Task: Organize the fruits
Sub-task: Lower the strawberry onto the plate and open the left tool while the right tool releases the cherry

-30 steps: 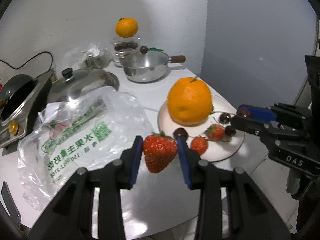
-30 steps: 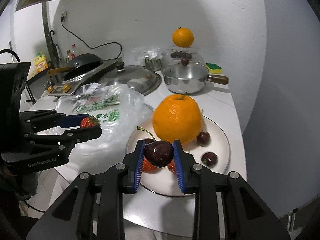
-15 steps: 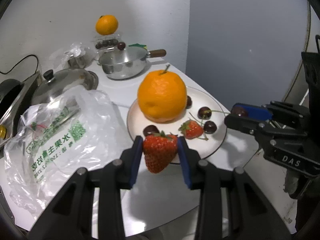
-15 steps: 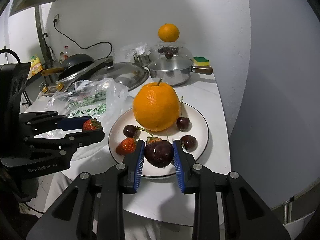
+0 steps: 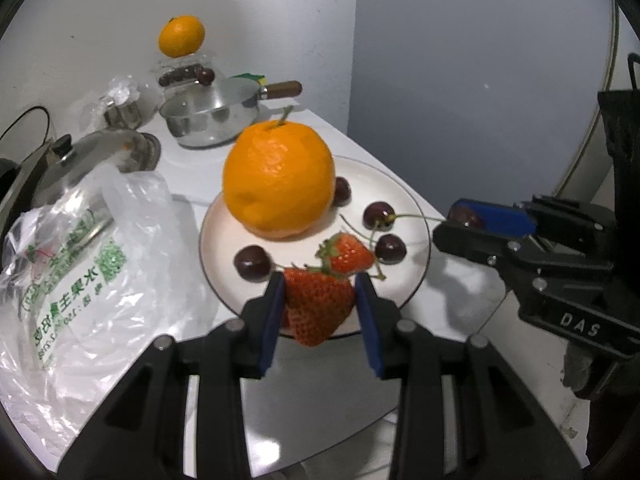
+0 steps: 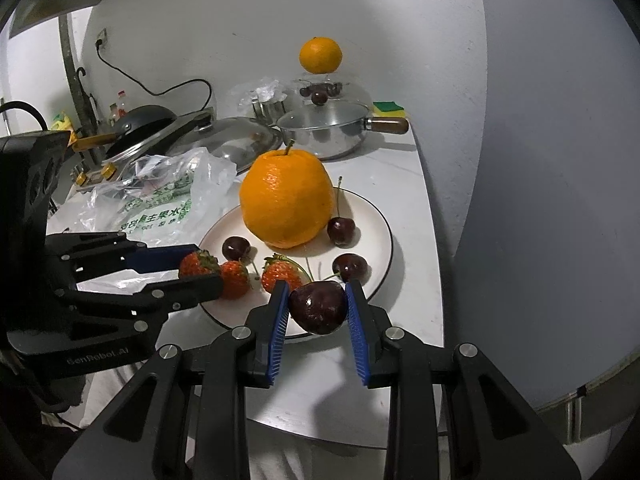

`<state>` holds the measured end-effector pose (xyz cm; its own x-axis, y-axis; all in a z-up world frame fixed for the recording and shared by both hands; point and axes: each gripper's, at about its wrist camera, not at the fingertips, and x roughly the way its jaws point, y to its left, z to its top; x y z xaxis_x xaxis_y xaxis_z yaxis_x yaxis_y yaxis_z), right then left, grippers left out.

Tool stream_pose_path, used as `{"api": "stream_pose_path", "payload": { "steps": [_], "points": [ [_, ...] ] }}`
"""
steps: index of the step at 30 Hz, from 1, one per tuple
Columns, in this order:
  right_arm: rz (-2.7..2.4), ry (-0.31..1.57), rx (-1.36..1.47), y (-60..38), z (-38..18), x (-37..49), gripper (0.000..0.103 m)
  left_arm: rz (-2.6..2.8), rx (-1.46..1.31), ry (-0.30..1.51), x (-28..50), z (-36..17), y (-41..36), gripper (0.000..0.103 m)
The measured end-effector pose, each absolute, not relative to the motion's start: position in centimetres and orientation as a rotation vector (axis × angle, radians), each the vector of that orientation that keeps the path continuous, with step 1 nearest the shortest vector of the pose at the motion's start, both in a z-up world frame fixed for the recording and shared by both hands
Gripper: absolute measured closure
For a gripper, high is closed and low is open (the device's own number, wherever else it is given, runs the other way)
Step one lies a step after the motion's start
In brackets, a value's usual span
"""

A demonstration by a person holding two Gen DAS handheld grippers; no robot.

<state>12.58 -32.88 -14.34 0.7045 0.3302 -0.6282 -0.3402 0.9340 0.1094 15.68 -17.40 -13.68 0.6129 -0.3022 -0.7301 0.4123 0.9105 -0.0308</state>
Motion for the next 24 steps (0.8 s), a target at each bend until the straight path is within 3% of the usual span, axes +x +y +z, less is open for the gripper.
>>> {"api": "stream_pose_path", "payload": {
  "steps": [20,24],
  "points": [
    [0.372,0.717,-0.011,-32.9,-15.1,13.5,0.073,-0.464,0.129,0.842,16.7,-15.0,-18.3,0.065],
    [0.379,0.718,-0.016,-32.5,-15.2,13.7,0.073,-0.465,0.122,0.827,16.6,-14.5,-18.0,0.058]
  ]
}}
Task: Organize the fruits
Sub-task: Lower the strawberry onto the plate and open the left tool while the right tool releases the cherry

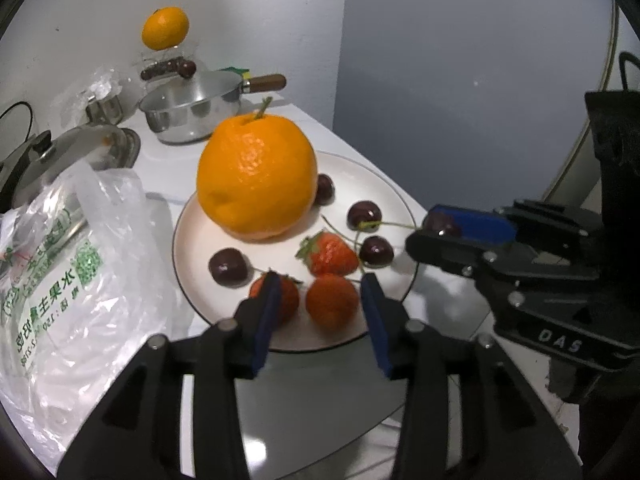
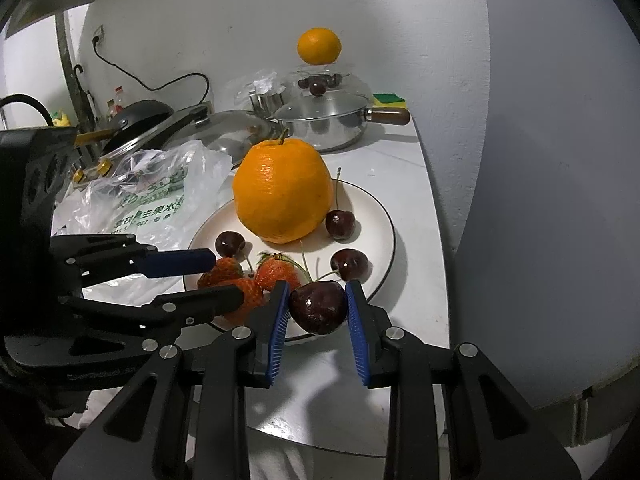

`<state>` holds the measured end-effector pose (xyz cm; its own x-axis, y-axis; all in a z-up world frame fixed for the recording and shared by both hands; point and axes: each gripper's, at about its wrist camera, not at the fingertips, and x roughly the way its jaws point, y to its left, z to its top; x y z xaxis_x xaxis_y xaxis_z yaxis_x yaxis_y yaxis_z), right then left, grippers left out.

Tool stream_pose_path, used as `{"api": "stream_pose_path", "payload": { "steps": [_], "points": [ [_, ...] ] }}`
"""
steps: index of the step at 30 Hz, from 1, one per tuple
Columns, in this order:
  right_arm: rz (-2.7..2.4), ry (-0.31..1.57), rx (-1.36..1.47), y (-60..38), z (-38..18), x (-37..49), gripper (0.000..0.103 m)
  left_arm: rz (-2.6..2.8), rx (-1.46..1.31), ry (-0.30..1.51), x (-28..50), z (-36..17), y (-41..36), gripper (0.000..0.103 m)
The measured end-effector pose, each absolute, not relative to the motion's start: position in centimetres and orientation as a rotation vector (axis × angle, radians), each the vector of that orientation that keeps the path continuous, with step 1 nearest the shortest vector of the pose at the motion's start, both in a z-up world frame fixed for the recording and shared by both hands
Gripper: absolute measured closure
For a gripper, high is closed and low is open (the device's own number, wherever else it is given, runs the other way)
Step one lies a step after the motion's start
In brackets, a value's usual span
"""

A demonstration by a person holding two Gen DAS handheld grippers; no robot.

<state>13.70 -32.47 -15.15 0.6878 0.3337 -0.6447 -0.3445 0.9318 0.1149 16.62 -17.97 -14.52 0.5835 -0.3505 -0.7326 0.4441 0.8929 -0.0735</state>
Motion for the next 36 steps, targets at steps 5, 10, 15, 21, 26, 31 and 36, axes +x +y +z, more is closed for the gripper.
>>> {"api": "stream_pose_path", "payload": {
  "steps": [5,10,15,21,26,31,36],
  "points": [
    [0.398,0.724,-0.020,-31.8,-15.4,13.8,0.073,-0.451,0.107,0.815,16.5,-14.1,-17.1,0.053],
    [0.413,0.734,-0.025,-31.1,-15.6,14.0,0.073,-0.427,0.102,0.808,16.4,-13.9,-16.2,0.053],
    [0.429,0.746,-0.033,-30.2,-16.0,14.4,0.073,-0.408,0.093,0.809,16.3,-14.1,-15.3,0.053],
    [0.441,0.763,-0.042,-29.2,-16.5,14.9,0.073,-0.383,0.081,0.817,16.5,-14.5,-14.1,0.053],
    [0.449,0.767,-0.041,-28.8,-16.6,15.1,0.073,-0.370,0.074,0.823,16.7,-14.9,-13.4,0.053],
    [0.454,0.777,-0.027,-28.8,-16.6,15.1,0.073,-0.365,0.071,0.823,16.6,-14.9,-13.2,0.053],
    [0.441,0.782,-0.025,-28.8,-16.5,15.0,0.069,-0.362,0.072,0.820,16.5,-14.8,-13.2,0.052]
  ]
}}
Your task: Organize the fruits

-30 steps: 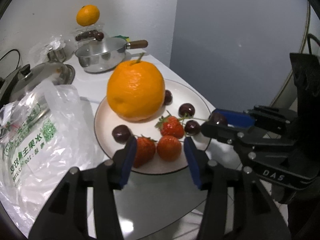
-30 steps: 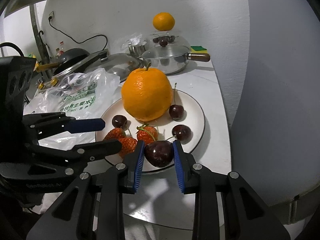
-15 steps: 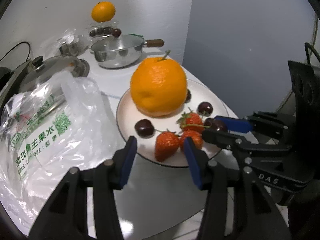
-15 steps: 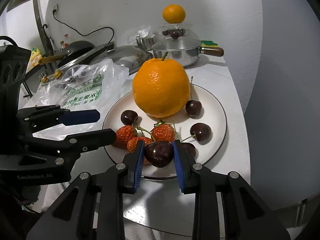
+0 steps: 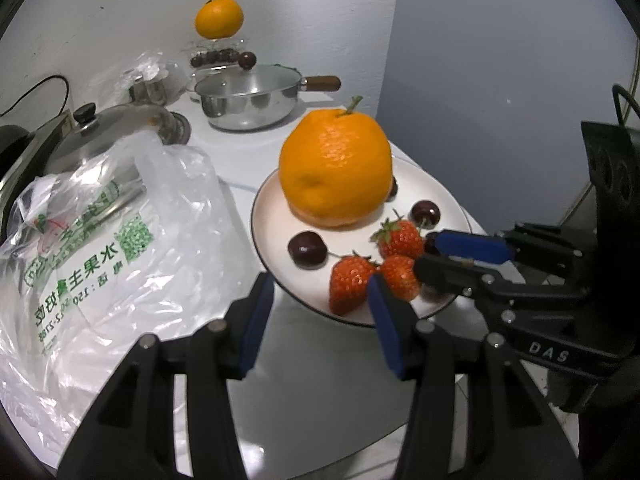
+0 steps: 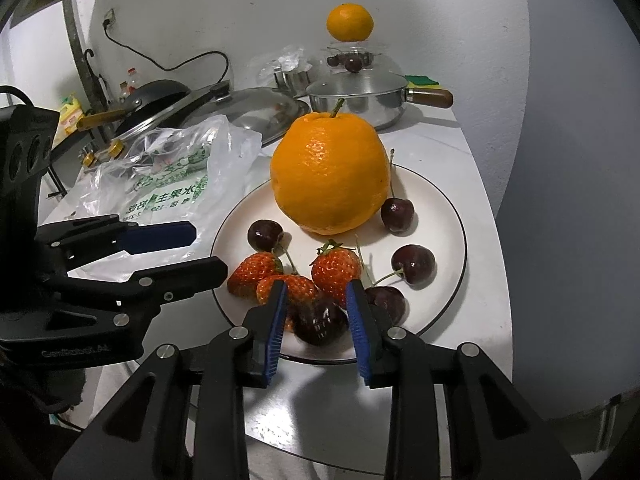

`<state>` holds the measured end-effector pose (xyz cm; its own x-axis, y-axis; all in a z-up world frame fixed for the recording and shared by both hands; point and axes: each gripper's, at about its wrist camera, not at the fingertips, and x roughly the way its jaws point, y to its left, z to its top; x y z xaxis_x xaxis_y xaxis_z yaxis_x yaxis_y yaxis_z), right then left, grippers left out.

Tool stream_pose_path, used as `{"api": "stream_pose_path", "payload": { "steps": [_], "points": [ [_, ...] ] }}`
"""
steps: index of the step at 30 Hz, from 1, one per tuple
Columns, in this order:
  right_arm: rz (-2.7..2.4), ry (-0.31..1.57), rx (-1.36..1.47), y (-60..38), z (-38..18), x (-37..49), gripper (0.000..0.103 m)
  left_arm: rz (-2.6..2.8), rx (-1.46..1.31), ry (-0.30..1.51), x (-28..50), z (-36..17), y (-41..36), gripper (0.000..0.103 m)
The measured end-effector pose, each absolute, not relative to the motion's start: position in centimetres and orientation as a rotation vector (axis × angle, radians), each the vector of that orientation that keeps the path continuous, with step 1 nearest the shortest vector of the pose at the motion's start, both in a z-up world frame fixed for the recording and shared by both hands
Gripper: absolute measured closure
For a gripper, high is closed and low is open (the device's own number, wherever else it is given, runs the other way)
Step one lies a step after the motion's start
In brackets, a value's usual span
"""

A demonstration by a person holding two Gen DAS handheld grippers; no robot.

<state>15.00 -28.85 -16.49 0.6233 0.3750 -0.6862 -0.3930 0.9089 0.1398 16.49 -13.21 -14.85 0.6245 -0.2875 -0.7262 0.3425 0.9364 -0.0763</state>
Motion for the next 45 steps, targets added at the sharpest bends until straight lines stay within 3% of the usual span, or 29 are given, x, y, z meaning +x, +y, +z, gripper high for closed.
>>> {"api": "stream_pose_path", "payload": {
  "steps": [2,21,24,26,28,39,45],
  "points": [
    [0.439,0.781,-0.024,-28.9,-16.4,15.0,0.064,-0.362,0.072,0.820,16.5,-14.8,-13.2,0.052],
    [0.422,0.751,-0.030,-28.9,-15.2,13.7,0.064,-0.354,0.077,0.789,15.0,-13.6,-13.0,0.051],
    [0.414,0.745,-0.031,-29.0,-14.9,13.4,0.056,-0.351,0.076,0.783,14.7,-13.4,-12.9,0.050],
    [0.408,0.739,-0.030,-29.0,-14.7,13.1,0.054,-0.354,0.075,0.781,14.5,-13.3,-12.8,0.046],
    [0.405,0.734,-0.031,-29.0,-14.5,12.9,0.054,-0.368,0.059,0.773,14.2,-13.0,-12.6,0.028],
    [0.384,0.705,-0.048,-28.4,-13.5,11.5,0.054,-0.354,0.045,0.725,12.6,-11.5,-11.6,0.028],
    [0.369,0.688,-0.054,-28.0,-12.9,10.7,0.047,-0.343,0.036,0.701,11.6,-10.9,-10.8,0.028]
  ]
}}
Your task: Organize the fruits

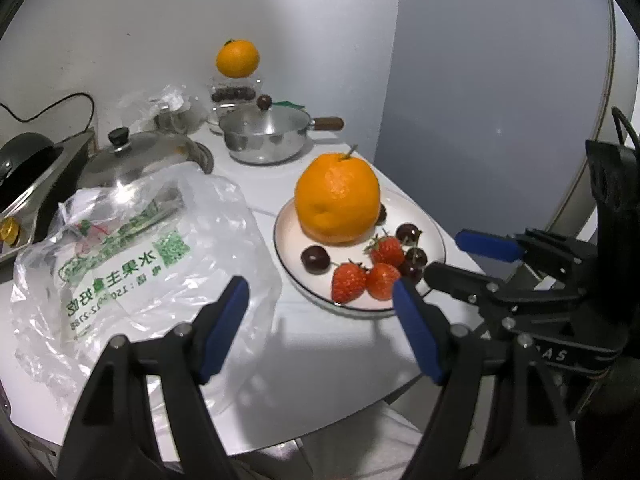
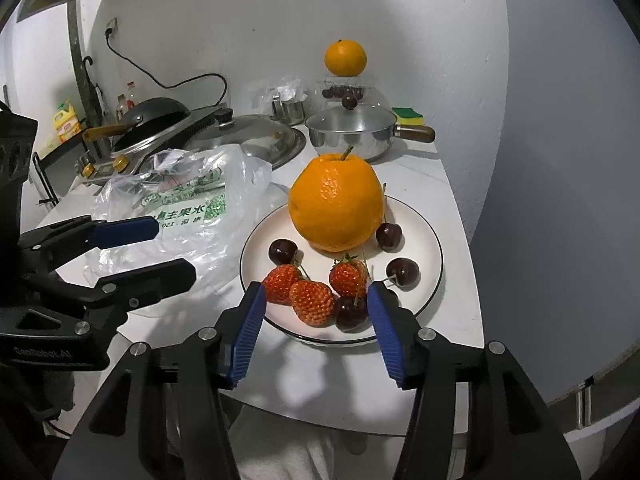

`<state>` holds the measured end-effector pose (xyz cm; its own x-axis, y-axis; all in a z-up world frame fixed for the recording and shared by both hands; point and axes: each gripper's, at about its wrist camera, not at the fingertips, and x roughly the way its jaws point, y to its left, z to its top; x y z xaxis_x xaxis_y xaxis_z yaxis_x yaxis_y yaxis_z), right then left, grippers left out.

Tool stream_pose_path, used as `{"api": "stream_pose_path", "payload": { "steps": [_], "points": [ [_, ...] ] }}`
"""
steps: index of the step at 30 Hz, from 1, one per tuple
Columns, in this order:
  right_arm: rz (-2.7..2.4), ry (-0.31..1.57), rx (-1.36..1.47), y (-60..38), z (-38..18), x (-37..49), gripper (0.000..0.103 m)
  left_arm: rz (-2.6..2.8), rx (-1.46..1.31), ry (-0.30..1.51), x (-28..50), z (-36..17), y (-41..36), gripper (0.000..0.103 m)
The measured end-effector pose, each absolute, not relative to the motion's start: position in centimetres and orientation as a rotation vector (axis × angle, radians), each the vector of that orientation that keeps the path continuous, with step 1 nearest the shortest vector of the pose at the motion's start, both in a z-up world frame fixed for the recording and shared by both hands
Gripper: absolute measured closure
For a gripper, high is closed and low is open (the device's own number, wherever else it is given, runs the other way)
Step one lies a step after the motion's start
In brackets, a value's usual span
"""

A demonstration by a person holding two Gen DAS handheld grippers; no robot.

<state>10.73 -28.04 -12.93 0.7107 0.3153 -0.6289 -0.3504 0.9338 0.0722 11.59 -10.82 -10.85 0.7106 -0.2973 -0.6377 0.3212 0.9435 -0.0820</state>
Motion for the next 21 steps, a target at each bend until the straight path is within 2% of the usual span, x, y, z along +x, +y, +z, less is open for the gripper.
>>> {"api": "stream_pose_path", "payload": {
  "steps": [21],
  "points": [
    [0.310,0.586,-0.072,-26.5,-9.1,6.4,0.045,-0.319,0.024,0.640,7.3,-7.2,-8.2,0.025]
  ]
}}
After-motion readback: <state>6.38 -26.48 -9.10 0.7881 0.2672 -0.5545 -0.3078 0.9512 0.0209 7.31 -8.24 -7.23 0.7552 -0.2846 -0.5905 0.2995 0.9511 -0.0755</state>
